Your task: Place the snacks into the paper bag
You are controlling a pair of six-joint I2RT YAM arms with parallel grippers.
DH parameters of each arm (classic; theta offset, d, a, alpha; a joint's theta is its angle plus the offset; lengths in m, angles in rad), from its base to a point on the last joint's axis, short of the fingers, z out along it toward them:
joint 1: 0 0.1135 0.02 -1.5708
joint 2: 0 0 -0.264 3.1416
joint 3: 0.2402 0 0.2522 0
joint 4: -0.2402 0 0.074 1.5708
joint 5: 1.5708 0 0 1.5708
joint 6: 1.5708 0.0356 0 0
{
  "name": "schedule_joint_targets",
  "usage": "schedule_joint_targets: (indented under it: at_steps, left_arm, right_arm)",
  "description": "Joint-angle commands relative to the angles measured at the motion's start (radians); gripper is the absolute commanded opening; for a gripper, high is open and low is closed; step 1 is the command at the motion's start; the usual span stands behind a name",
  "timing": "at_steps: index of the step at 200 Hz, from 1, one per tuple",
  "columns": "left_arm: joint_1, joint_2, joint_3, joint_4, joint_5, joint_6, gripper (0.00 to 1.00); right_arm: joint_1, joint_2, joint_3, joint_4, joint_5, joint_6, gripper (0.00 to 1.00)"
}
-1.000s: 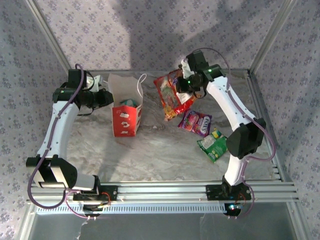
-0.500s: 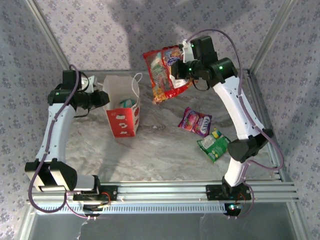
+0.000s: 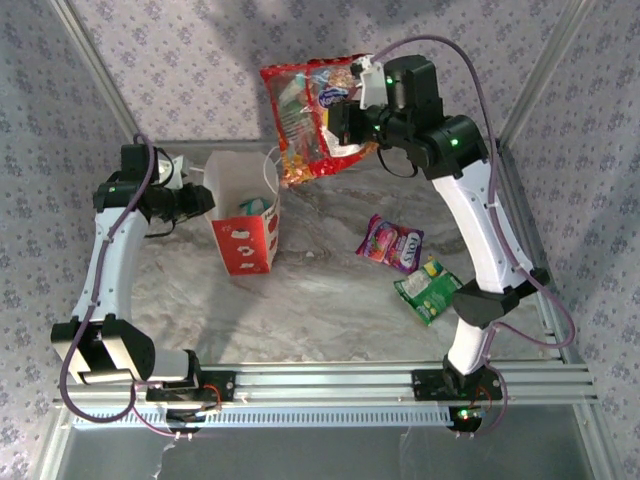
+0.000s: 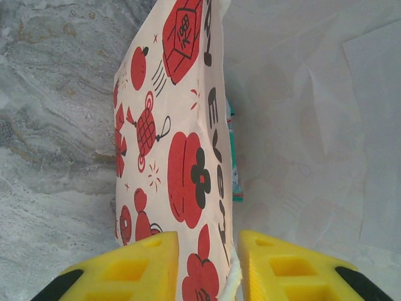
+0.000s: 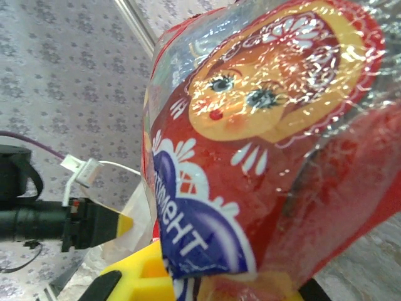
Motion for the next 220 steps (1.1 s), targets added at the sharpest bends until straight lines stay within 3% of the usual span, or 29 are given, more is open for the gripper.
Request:
schedule_joint_targets:
  at_steps: [1, 58, 104, 134, 174, 220]
  left_arm:
    - [0.01, -0.024, -0.006, 0.04, 0.03, 0.0, 0.3]
    - [0.024, -0.04, -0.027, 0.067, 0.057, -0.012, 0.29]
    - [0.039, -0.055, -0.049, 0.085, 0.077, -0.017, 0.29]
    - [0.049, -0.057, -0.057, 0.085, 0.087, -0.015, 0.28]
    - [0.06, -0.056, -0.063, 0.091, 0.096, -0.018, 0.28]
    - [0.064, -0.054, -0.069, 0.097, 0.104, -0.02, 0.27]
  right_arm:
    - [0.036, -0.027, 0.087, 0.229, -0.027, 0.034, 0.0]
    - [0.142, 0.096, 0.259, 0.3, -0.054, 0.031, 0.0]
    - [0.176, 0.174, 0.27, 0.447, -0.089, 0.104, 0.0]
    - [0.2, 0.249, 0.348, 0.425, -0.026, 0.098, 0.0]
    - [0.21, 0.305, 0.358, 0.459, -0.037, 0.112, 0.0]
    - [0.242, 0.339, 0.358, 0.449, 0.026, -0.003, 0.0]
